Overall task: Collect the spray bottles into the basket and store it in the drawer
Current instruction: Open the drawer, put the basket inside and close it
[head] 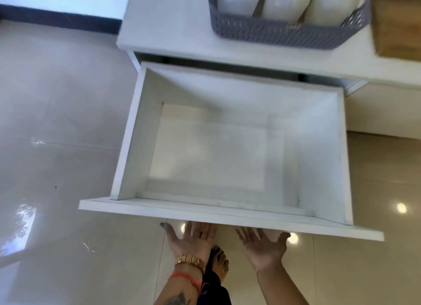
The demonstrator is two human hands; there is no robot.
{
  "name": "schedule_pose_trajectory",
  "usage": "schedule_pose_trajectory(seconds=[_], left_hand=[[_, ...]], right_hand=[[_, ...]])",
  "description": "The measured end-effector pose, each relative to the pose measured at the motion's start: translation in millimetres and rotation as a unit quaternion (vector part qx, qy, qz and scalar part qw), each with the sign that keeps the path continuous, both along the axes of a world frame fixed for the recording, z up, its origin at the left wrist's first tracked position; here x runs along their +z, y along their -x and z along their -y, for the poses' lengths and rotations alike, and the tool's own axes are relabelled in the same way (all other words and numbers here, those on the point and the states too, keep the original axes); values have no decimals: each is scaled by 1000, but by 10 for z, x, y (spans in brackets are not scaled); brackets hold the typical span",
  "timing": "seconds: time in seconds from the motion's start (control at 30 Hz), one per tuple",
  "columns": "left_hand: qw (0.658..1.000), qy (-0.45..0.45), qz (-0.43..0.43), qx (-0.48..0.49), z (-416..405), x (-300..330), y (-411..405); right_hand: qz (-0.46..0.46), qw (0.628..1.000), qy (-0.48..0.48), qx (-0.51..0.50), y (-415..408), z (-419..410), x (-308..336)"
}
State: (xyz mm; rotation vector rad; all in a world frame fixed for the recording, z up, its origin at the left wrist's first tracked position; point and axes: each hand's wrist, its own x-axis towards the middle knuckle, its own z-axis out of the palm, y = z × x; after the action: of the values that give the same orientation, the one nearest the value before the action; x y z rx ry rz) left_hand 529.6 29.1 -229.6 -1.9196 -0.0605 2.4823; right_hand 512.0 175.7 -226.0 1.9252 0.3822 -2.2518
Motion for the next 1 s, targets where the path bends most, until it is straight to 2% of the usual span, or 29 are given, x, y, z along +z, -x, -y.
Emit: schedule_pose_trajectory(seconds=[0.23, 0.43, 0.57, 0.7, 0.87, 1.0], left_hand=[[1000, -5, -19, 2, 38, 794, -14], [999, 25, 13, -29, 54, 1455, 166], [996, 52, 15, -75, 40, 1768, 496], [986, 95, -21, -138, 56, 1887, 1036], [951, 182, -73, -237, 182, 1948, 1869], [886, 320, -92, -322, 340, 2010, 2614]], right_hand=[[-15, 1000, 9, -12, 44, 102, 812], [-18, 1000, -4, -12, 153, 223, 1419], [2, 999, -26, 19, 372, 304, 1644], [43, 989, -95, 106, 753, 334, 1754], [-11, 961, -195, 193, 1493, 220, 1698], [-81, 925, -307, 209, 2341, 32, 1781]])
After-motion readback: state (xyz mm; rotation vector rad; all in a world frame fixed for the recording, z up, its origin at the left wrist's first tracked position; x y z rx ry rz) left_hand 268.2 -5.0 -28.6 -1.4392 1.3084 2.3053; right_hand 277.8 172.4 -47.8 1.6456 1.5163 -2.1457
